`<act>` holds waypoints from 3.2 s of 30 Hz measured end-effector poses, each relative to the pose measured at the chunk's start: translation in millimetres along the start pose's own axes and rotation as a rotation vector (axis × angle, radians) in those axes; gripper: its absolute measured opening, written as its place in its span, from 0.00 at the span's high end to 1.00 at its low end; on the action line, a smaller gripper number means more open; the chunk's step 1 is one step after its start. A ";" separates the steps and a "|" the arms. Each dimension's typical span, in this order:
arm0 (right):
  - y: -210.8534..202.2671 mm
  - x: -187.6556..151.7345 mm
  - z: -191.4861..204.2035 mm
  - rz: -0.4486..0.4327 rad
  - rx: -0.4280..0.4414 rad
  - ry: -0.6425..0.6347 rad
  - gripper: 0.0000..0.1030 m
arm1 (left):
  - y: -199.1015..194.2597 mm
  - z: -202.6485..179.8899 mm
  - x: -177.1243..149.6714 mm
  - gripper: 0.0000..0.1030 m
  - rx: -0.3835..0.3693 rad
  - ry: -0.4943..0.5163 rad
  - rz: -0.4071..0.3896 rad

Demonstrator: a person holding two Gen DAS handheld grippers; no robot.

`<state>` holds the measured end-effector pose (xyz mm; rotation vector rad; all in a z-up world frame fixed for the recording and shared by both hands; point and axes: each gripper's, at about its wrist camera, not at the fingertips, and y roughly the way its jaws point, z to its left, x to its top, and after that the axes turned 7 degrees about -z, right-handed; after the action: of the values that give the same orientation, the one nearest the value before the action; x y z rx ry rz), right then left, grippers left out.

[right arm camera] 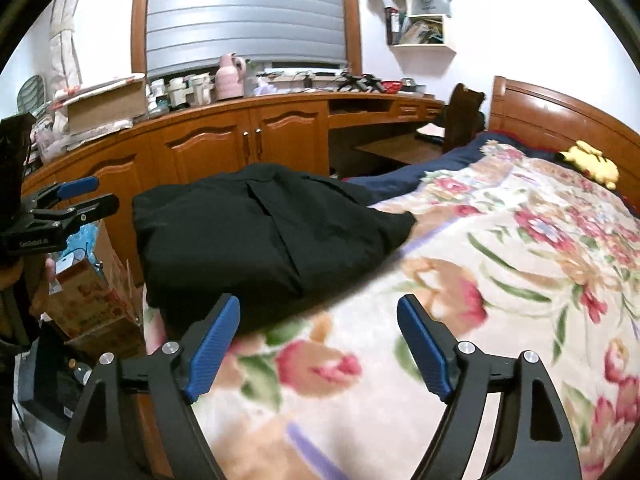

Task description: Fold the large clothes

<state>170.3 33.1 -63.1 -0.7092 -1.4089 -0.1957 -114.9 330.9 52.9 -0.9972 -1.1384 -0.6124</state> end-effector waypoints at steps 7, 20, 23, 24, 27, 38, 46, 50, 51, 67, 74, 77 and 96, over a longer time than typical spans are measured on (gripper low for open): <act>-46.7 -37.5 -22.3 0.012 -0.126 -0.009 0.19 | -3.2 -61.4 -6.6 0.00 -0.113 0.014 -0.009; -143.9 -86.7 -83.0 -0.047 -0.340 0.115 0.19 | -4.2 -199.5 -13.4 0.00 -0.366 0.049 0.000; -159.6 -95.5 -85.9 -0.053 -0.386 0.125 0.19 | -5.3 -228.2 -14.8 0.00 -0.402 0.065 0.004; -165.4 -98.6 -87.3 -0.052 -0.398 0.128 0.19 | -5.5 -235.1 -15.4 0.00 -0.411 0.068 0.007; -179.1 -107.2 -95.5 -0.051 -0.437 0.142 0.19 | -3.9 -259.4 -16.0 0.00 -0.443 0.076 0.016; -223.4 -118.2 -100.6 -0.100 -0.570 0.173 0.19 | -19.9 -312.4 -13.7 0.00 -0.521 0.041 -0.025; -241.1 -139.4 -90.6 -0.163 -0.634 0.168 0.20 | -23.6 -331.5 -29.6 0.00 -0.527 0.034 -0.038; -246.5 -145.2 -92.2 -0.171 -0.636 0.190 0.19 | -25.4 -334.9 -33.0 0.00 -0.538 0.034 -0.043; -247.8 -145.5 -93.0 -0.174 -0.636 0.194 0.19 | -26.0 -335.4 -33.0 0.00 -0.540 0.036 -0.047; -247.7 -145.9 -99.3 -0.181 -0.632 0.207 0.20 | -29.0 -339.9 -35.2 0.00 -0.537 0.063 -0.053; -249.5 -144.9 -102.7 -0.184 -0.629 0.208 0.20 | -29.0 -340.6 -37.5 0.00 -0.533 0.067 -0.057; -249.1 -145.0 -103.2 -0.183 -0.631 0.207 0.20 | -29.2 -340.7 -38.0 0.00 -0.533 0.065 -0.057; -246.4 -144.4 -104.7 -0.179 -0.628 0.209 0.20 | -29.6 -340.3 -37.5 0.00 -0.533 0.066 -0.057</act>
<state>101.0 -258.3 -116.3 -1.0373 -1.2075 -0.8546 2.2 12.5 -2.3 -1.3865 -0.9647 -1.0195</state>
